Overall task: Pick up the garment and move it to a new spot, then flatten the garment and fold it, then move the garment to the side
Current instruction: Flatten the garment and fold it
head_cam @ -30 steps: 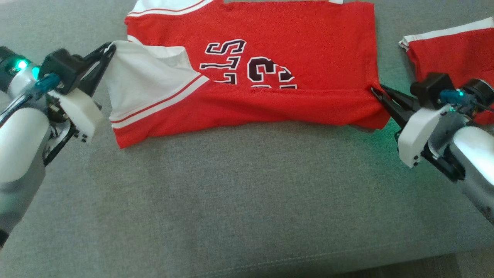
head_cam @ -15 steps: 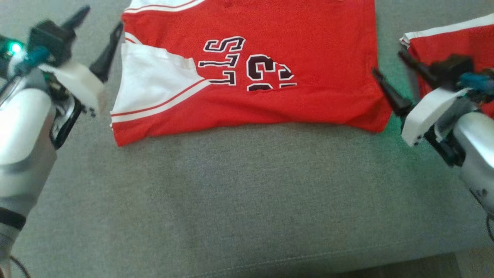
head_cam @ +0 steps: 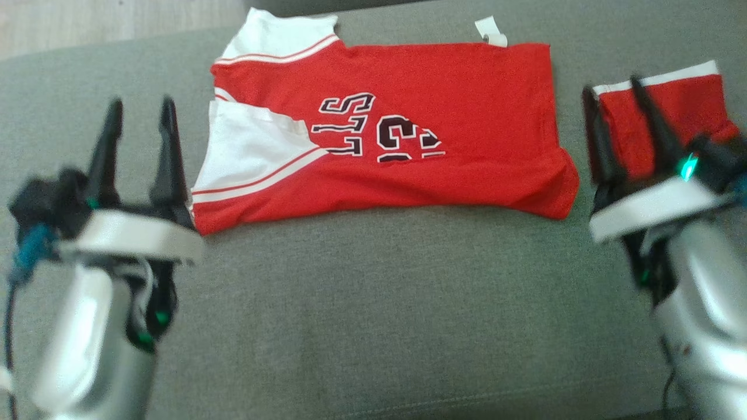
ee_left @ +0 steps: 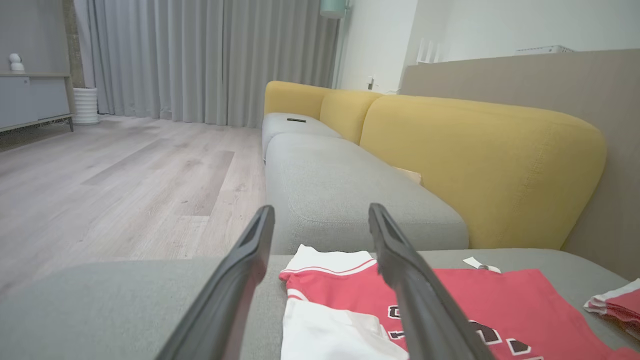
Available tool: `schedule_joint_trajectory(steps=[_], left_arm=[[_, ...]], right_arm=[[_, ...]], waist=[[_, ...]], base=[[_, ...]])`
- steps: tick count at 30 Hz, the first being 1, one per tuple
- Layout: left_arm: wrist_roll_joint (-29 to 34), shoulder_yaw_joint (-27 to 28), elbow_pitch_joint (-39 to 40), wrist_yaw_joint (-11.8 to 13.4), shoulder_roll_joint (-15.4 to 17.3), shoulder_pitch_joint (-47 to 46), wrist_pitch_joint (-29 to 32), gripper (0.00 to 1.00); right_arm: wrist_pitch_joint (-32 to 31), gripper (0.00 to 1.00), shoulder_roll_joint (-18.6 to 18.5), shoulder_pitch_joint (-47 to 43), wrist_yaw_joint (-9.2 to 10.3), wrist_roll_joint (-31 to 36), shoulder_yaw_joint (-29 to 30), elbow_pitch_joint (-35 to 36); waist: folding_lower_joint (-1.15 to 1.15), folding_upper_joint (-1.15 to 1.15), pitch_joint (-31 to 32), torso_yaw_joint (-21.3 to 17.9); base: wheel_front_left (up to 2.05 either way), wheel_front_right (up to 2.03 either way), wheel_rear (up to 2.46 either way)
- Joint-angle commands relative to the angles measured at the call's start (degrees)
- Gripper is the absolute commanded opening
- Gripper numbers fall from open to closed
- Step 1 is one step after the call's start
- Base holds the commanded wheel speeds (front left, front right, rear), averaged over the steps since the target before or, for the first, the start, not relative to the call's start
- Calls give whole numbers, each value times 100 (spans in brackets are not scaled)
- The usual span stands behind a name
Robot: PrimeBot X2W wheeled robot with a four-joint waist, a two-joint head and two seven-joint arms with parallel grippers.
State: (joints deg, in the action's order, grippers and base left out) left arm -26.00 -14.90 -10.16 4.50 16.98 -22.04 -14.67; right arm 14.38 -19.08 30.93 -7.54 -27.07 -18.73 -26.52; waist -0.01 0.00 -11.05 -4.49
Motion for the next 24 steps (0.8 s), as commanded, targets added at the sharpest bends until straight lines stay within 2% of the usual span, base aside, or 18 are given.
schedule_joint_trajectory(steps=[1,2,4,9,16,24], left_arm=[[135,425,334,-34,-72,82,-32,100],[288,623,437,-133,-353,463,-32,100],[434,739,408,-271,-590,769,-32,100],[795,850,-58,-575,-907,1092,-32,100],[1048,910,-916,-717,-917,816,-32,100],[1120,927,-2571,-577,-733,30,270,100]], right_arm=[[60,100,179,-388,5,277,156,352],[61,100,438,-807,5,586,415,580],[61,100,683,-1152,5,780,600,713],[22,100,1002,-1577,5,1182,812,918],[-130,100,1115,-1599,5,1349,921,1177],[-251,100,1184,-1534,5,1426,959,1412]], waist=[[1,0,115,42],[1,0,193,73],[1,0,239,88],[1,0,277,90],[1,0,136,-16],[1,0,-200,-251]], base=[[0,0,0],[0,0,0],[0,0,0],[0,0,0],[0,0,0],[0,0,0]])
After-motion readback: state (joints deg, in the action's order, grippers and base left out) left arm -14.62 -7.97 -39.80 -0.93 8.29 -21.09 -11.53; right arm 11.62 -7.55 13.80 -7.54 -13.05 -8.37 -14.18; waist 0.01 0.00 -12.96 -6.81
